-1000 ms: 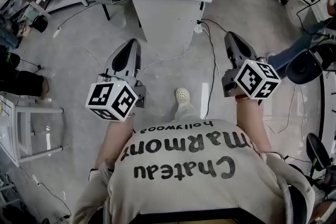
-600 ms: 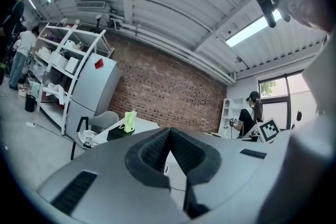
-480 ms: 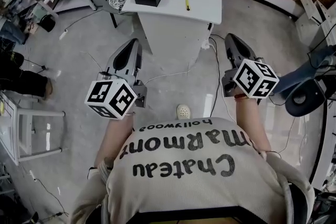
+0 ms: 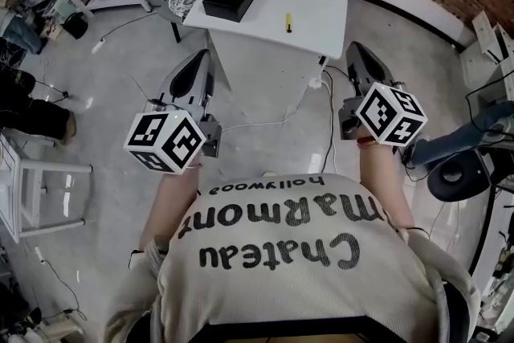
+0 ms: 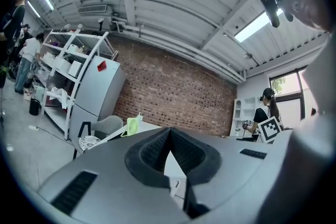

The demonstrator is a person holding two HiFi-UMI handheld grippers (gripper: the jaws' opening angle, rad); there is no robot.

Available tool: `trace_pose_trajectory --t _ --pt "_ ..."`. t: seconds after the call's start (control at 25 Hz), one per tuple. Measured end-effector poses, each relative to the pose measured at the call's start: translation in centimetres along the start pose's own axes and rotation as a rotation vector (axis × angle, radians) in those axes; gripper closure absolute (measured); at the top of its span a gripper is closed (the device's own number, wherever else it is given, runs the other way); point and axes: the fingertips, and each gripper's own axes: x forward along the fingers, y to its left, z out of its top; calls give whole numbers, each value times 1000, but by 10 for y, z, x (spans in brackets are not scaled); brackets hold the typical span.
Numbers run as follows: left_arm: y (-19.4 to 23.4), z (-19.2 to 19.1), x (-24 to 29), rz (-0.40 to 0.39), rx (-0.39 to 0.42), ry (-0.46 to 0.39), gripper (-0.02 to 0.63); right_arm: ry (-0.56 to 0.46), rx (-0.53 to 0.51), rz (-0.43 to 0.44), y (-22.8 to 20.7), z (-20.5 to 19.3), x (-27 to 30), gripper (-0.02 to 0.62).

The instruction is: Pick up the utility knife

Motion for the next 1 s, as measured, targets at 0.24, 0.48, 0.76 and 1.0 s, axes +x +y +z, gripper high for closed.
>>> trace_pose_trajectory --t 0.24,0.48,0.76,1.0 --pt "10 -31 4 21 -100 -13 606 122 14 8 -19 -53 18 592" --pt "19 -78 13 64 -115 99 606 217 49 6 -30 -95 24 592" --pt "34 -92 37 59 -105 135 606 261 75 -22 -44 -118 45 592" --pt "62 -82 60 57 -100 109 606 271 83 -32 -50 -123 85 592"
